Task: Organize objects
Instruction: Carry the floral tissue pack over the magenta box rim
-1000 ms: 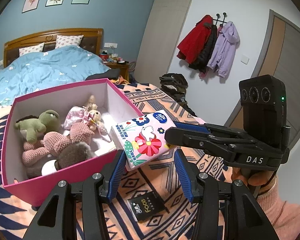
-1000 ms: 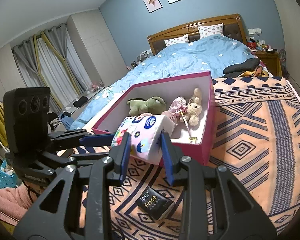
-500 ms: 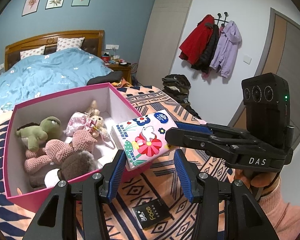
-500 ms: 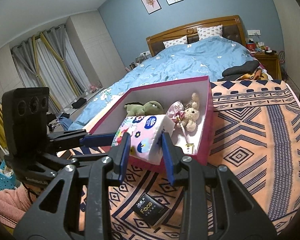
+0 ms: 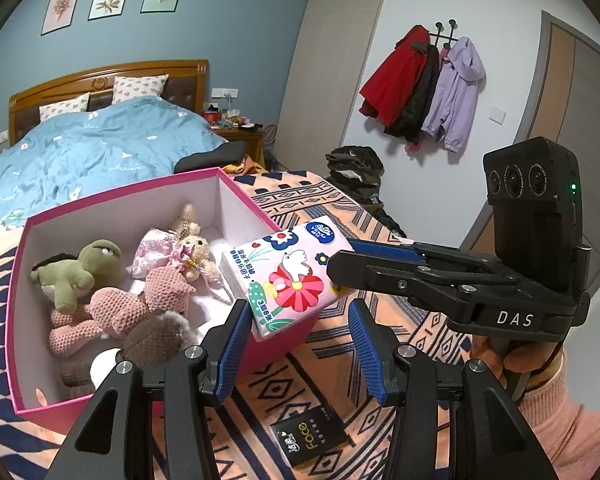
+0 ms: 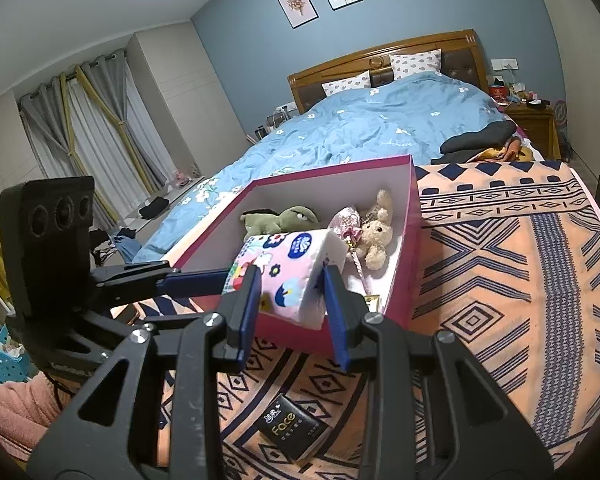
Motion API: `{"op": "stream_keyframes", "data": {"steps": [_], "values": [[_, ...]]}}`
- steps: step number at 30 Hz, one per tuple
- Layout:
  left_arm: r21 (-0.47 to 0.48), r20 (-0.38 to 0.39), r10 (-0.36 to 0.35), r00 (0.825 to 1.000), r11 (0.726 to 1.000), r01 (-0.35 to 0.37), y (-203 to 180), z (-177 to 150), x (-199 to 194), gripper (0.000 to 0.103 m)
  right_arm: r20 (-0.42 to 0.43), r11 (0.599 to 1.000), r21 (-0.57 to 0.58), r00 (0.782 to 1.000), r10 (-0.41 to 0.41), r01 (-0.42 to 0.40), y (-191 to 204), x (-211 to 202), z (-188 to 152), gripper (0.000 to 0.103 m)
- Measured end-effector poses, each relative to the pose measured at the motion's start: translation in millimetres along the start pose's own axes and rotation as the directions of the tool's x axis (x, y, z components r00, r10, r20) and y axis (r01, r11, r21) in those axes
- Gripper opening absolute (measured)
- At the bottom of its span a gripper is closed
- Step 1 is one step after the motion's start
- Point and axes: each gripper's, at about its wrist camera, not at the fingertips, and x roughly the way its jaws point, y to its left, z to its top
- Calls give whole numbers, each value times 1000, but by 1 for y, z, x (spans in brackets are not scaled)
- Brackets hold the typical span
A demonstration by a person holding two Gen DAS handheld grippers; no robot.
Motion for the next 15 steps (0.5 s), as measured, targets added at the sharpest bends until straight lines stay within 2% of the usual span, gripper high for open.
{"op": "stream_keyframes", "data": {"steps": [15], "values": [[-20, -20, 11, 1000, 1000, -12, 16, 9, 17, 50, -26, 999, 39, 1000, 6, -5, -14, 16, 4, 35]]}}
